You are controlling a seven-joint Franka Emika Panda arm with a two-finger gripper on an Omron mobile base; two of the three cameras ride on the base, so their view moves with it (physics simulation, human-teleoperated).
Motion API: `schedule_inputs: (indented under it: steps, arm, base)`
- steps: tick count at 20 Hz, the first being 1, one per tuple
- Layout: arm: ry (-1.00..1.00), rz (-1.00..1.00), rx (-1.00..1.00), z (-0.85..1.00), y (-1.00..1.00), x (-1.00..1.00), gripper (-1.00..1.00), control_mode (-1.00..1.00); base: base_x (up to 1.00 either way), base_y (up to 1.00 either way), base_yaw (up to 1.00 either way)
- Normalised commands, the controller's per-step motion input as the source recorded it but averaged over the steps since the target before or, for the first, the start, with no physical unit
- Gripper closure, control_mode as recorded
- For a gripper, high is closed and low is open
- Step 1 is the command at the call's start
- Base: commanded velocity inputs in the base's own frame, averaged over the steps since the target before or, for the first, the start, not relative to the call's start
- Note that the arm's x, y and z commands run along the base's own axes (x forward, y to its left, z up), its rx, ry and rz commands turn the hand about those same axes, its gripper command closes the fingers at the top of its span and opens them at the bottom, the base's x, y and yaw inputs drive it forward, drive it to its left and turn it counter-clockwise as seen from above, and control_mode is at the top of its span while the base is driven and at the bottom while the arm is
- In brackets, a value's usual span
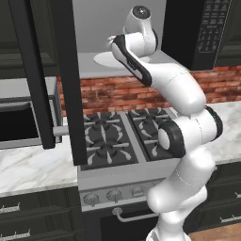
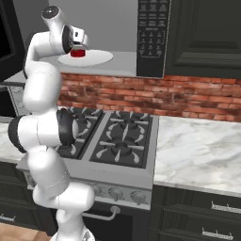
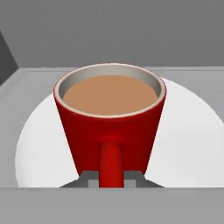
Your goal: Pick the cup of tea, navigate to the dining table, and place it on the saucer.
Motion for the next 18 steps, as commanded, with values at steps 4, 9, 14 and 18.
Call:
schedule_inputs:
  steps: [4,9,14,18]
  arm:
    - [-0.09,-0.07,0.08,-0.04,-0.64,-1.00,1.00,-1.00]
    - [-0.10,-0.02,0.07,0.00,-0.53,-1.00,1.00,-1.00]
    - [-0.07,0.00,0.04,0.00,-0.50,-1.00,1.00,-1.00]
    - [-0.08,0.00,0.02,0.05,-0.47,-1.00,1.00,-1.00]
  base:
    - [0.00,0.00,0.00]
    - [0.00,0.00,0.00]
    - [0.00,0.00,0.00]
    - [0.00,0.00,0.00]
